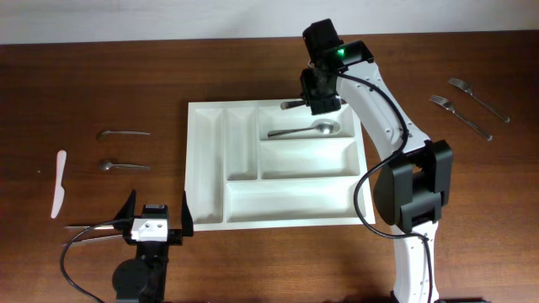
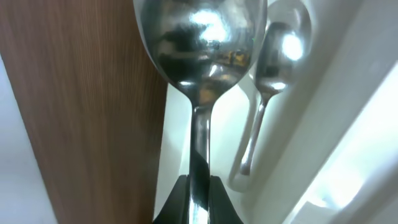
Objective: Pack container
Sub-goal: 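Carry the spoon with the right gripper over the top-right compartment, then lower the spoon onto the first spoon and release it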
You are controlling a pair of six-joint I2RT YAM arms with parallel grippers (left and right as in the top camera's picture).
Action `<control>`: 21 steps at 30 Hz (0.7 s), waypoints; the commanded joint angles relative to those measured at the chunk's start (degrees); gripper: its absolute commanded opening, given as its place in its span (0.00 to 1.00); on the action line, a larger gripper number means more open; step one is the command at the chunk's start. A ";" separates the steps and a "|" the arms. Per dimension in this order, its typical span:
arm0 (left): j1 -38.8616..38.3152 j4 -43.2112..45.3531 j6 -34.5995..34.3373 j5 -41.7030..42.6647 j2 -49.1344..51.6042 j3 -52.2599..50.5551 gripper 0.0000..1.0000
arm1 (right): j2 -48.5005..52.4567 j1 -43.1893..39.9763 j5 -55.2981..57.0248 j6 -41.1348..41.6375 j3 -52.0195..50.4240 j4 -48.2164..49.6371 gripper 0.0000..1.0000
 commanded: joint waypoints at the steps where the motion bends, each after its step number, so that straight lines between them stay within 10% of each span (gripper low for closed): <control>1: 0.31 -0.22 0.70 -0.44 -0.07 -0.13 0.99 | 1.01 0.07 1.40 5.81 -0.85 -0.26 0.04; 12: 0.31 -0.22 0.70 -0.44 -0.07 -0.13 0.99 | 1.09 1.64 0.85 7.28 -8.35 1.46 0.07; 17: 0.31 -0.20 0.70 -0.44 -0.07 -0.13 0.99 | 1.09 2.58 0.85 7.08 -9.27 4.83 0.48; 21: 0.31 -0.22 0.70 -0.44 -0.07 -0.13 0.99 | 1.09 2.67 0.83 4.50 -9.27 8.17 0.59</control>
